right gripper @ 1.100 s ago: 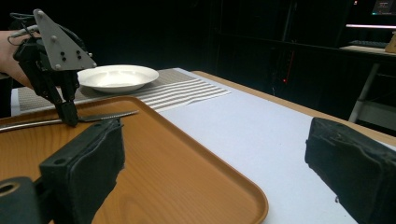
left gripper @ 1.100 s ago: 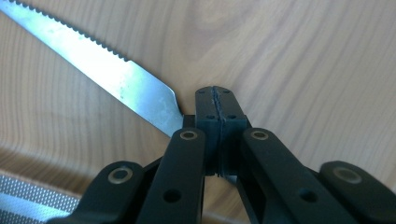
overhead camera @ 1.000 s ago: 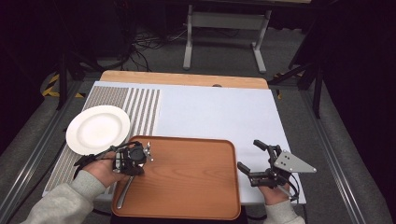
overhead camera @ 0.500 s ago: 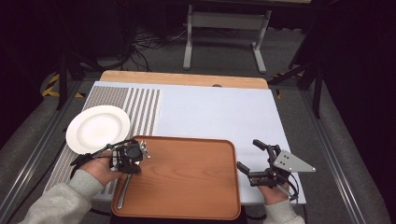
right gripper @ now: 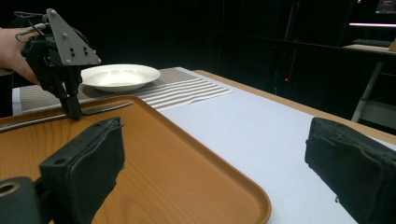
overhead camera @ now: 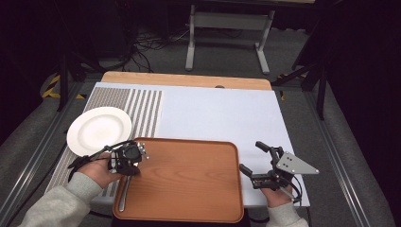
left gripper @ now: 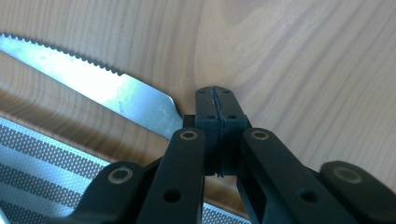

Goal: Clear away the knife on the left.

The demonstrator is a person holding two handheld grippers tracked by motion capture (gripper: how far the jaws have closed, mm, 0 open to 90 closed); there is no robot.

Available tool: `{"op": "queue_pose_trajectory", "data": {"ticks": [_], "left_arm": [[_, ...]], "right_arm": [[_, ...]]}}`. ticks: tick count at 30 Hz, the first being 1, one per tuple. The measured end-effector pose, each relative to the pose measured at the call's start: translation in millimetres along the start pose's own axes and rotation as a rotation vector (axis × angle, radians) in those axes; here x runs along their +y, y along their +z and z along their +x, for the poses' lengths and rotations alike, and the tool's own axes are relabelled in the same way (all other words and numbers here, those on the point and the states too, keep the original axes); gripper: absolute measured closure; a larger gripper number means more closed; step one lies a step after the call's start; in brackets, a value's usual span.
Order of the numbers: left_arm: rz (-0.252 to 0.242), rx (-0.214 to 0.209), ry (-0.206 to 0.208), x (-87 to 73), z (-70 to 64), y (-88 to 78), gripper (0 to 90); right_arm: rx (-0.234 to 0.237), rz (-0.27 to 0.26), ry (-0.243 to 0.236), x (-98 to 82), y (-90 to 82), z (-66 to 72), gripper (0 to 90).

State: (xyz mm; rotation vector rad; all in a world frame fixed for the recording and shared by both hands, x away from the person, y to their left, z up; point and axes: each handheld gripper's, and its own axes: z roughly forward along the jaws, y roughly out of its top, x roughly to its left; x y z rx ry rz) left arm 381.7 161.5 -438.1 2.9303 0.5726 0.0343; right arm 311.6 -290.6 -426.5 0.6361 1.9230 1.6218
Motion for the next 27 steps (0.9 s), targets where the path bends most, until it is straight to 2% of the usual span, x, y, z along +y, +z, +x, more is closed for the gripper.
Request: {"op": "queue_pose_trajectory", "data": {"ticks": [8, 17, 21, 23, 25, 26, 27], "left_arm": [[-0.009, 0.003, -0.02, -2.3, -0.3, -1.0, 89.5], [-0.005, 0.007, -0.012, -2.8, -0.7, -1.3, 89.5], [-0.017, 0.009, -0.027, -3.4, -1.1, -2.1, 89.5], [-0.041, -0.001, -0.017, -3.8, -1.3, -4.7, 89.1], [-0.076, -0.003, -0.021, -4.0, -2.8, -8.5, 84.6], [-0.076, -0.003, -0.021, -4.0, -2.8, -8.5, 80.8], [-0.11, -0.002, -0.019, -4.2, -3.9, -11.9, 72.7]], "right_arm": [[-0.001, 0.001, -0.001, -0.2, -0.4, -0.2, 5.4], [-0.003, 0.004, 0.002, -0.8, -0.7, 0.6, 5.4], [0.0, 0.006, -0.001, -0.9, -0.2, 0.7, 5.4], [0.002, 0.006, 0.0, -0.9, 0.4, 0.9, 5.4], [0.004, 0.007, 0.001, -0.9, 0.6, 1.2, 5.4], [0.004, 0.007, 0.001, -0.9, 0.6, 1.2, 5.4], [0.002, 0.007, -0.003, -0.6, 1.3, 1.1, 5.4]]}}
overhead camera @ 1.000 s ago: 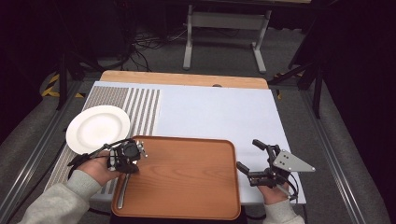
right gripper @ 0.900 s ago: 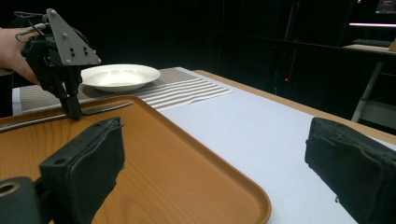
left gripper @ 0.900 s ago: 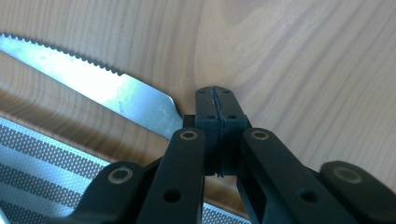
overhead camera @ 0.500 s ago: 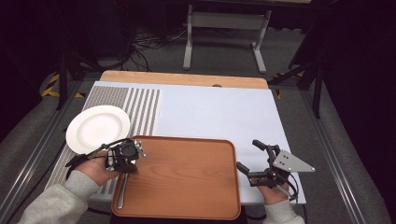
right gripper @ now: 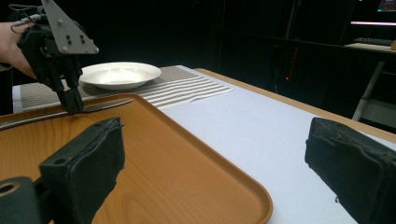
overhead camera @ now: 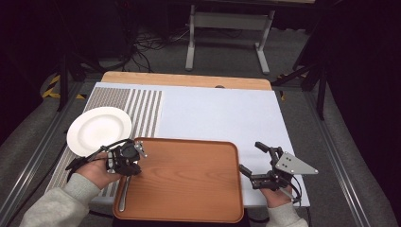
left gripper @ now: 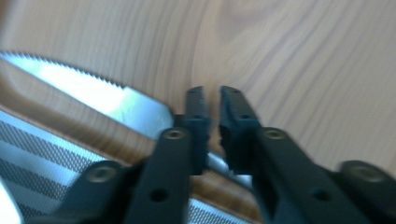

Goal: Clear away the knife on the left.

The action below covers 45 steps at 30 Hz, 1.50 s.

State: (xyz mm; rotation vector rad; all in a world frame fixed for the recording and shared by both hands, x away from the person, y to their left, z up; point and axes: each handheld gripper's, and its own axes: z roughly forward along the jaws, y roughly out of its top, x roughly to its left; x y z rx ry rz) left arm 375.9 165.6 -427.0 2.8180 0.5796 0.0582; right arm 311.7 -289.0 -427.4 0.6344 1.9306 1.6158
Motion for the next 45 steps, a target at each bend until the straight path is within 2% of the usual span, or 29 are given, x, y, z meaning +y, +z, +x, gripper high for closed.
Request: {"op": "queue_pose_trajectory", "data": {"ticks": [1, 7, 12, 14, 15, 20, 23, 27, 31, 32, 35, 36, 38, 39, 40, 42, 44, 45], "left_arm": [[-0.035, 0.006, -0.004, 0.3, -1.5, -4.5, 67.2], [-0.169, 0.024, -0.006, 1.0, -4.7, -19.6, 30.3], [-0.29, 0.056, -0.021, -5.0, -7.7, -33.1, 10.0], [-0.326, 0.064, -0.024, -8.8, -8.3, -37.4, 5.4], [-0.352, 0.076, -0.031, -11.9, -8.9, -40.5, 4.0], [-0.498, 0.083, -0.057, -26.3, -10.2, -49.6, 0.4], [-0.565, 0.104, -0.068, -35.7, -10.4, -50.9, 0.4], [-0.67, 0.106, -0.074, -49.7, -10.3, -50.2, 0.8], [-0.775, 0.117, -0.081, -63.7, -8.4, -44.6, 0.4], [-0.797, 0.115, -0.095, -66.8, -7.7, -42.5, 0.4], [-0.836, 0.134, -0.12, -75.3, -6.8, -36.5, 0.4], [-0.864, 0.14, -0.125, -78.7, -6.8, -34.5, 0.4], [-0.954, 0.147, -0.126, -87.1, -6.5, -29.1, 0.4], [-0.954, 0.147, -0.126, -87.1, -6.5, -29.1, 0.5], [-1.005, 0.137, -0.132, -92.4, -5.9, -25.6, 0.6], [-1.032, 0.121, -0.138, -97.3, -5.3, -22.4, 0.7], [-1.065, 0.141, -0.149, -103.5, -5.6, -17.9, 0.7], [-1.083, 0.138, -0.161, -105.7, -6.2, -15.6, 0.7]], "right_arm": [[0.002, 0.0, 0.0, 0.0, 0.4, 0.0, 5.4], [0.008, 0.001, -0.003, 0.5, 3.1, 0.0, 5.4], [0.011, -0.001, -0.001, 0.8, 5.1, -0.1, 5.4], [0.013, 0.003, 0.0, 1.2, 6.9, -0.3, 5.4], [0.016, 0.001, 0.001, 1.1, 7.7, 0.0, 5.4], [0.021, 0.008, 0.0, 0.4, 9.5, 0.2, 5.4], [0.02, 0.006, 0.007, 0.1, 9.0, -0.2, 5.4], [0.019, 0.009, 0.004, -0.5, 8.7, -0.5, 5.4], [0.018, 0.013, 0.007, -1.5, 8.6, -0.5, 5.4], [0.017, 0.014, 0.007, -1.7, 8.5, -0.5, 5.4], [0.019, 0.013, 0.007, -2.2, 8.2, -0.7, 5.4], [0.018, 0.013, 0.009, -2.5, 8.1, -0.6, 5.4], [0.015, 0.016, 0.01, -3.3, 7.6, -1.0, 5.4], [0.015, 0.017, 0.013, -3.8, 7.4, -1.3, 5.4], [0.015, 0.019, 0.014, -4.4, 7.3, -1.7, 5.4], [0.011, 0.022, 0.015, -5.5, 7.1, -2.2, 5.4], [0.01, 0.028, 0.014, -7.2, 7.7, -2.5, 5.4], [0.007, 0.036, 0.014, -8.0, 7.8, -2.4, 5.4]]}}
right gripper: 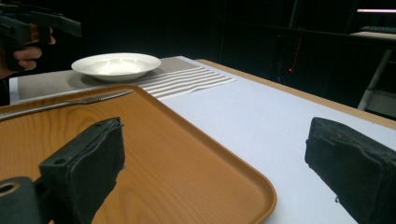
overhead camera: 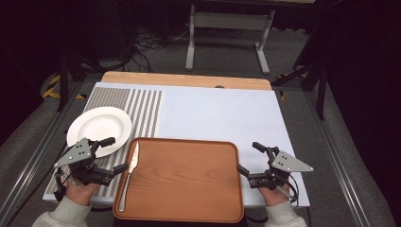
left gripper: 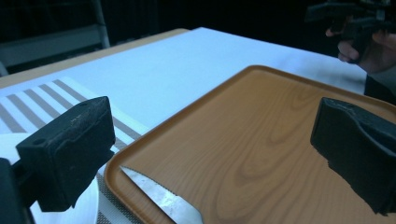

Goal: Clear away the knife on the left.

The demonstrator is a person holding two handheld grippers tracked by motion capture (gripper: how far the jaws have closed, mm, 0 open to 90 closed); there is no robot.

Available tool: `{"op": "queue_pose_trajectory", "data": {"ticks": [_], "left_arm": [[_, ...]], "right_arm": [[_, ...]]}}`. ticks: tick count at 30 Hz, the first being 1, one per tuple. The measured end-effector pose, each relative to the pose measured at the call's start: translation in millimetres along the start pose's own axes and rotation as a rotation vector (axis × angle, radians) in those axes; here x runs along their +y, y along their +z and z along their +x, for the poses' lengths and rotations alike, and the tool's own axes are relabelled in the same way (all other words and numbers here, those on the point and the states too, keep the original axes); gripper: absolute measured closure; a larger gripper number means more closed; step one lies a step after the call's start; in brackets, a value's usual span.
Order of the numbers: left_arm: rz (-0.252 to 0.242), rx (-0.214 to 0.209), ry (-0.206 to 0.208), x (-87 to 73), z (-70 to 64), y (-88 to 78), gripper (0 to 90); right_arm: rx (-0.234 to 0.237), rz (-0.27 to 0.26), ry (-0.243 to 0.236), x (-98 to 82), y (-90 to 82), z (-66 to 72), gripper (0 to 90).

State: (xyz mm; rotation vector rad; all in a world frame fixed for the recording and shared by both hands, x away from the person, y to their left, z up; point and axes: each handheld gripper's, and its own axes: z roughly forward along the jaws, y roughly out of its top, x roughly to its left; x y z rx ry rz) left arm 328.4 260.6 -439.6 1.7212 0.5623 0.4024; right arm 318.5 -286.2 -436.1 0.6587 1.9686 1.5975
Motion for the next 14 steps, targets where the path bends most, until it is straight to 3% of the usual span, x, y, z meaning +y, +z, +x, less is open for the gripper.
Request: {"op": "queue_pose_trajectory", "data": {"ticks": [8, 11, 14], "left_arm": [[-0.064, 0.043, -0.005, -16.2, 3.2, -8.9, 0.4], [-0.061, 0.049, 0.003, -19.3, 2.5, -9.5, 0.4], [-0.072, 0.045, -0.02, -21.2, 1.7, -9.4, 0.4]], "right_arm": [[0.005, 0.023, 0.008, -5.8, 3.0, 0.5, 5.1], [0.0, 0.015, 0.018, -6.6, 1.2, -1.3, 5.2], [-0.004, 0.008, 0.024, -6.6, -0.3, -2.2, 5.2]]}}
